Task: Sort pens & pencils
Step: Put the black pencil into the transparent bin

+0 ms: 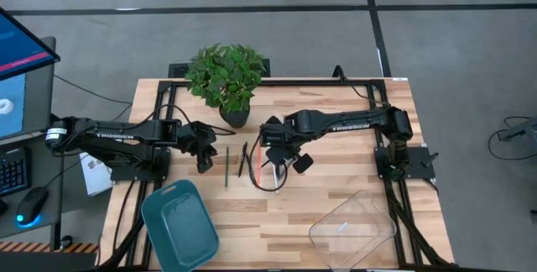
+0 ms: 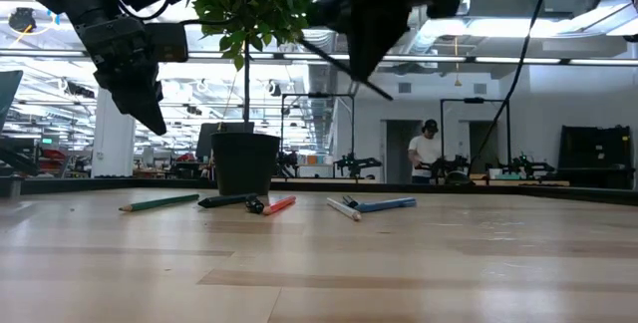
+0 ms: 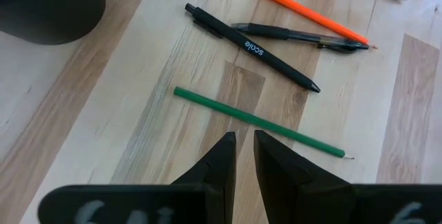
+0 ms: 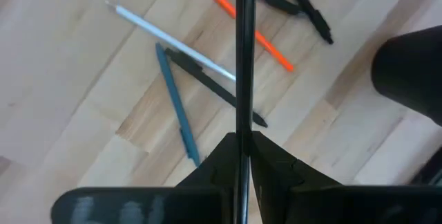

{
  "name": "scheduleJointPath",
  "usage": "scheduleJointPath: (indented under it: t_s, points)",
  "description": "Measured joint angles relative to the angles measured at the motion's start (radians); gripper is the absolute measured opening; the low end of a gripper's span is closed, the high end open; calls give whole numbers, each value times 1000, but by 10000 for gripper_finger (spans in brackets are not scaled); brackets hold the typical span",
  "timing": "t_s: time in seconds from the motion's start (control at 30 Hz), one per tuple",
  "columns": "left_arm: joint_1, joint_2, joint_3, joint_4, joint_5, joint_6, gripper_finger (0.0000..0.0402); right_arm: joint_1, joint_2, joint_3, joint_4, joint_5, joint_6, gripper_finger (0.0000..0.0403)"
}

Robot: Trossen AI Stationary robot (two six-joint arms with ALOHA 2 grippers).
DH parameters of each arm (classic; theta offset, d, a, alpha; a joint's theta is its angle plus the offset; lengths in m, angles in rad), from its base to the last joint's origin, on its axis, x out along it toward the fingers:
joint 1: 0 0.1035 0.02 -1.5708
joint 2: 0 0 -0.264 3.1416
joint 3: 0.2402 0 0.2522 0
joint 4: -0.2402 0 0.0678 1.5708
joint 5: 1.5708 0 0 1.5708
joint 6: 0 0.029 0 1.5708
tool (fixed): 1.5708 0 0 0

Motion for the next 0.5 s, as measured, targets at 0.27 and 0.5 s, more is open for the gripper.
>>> scheduleJointPath:
  t_s: [0.27,0.5]
  points:
    - [0,0,0,3,0,-1,43,43,0,109,-129,0,75,56]
    - [0,0,0,3,0,-1,43,89,0,137,-169,3,115,56]
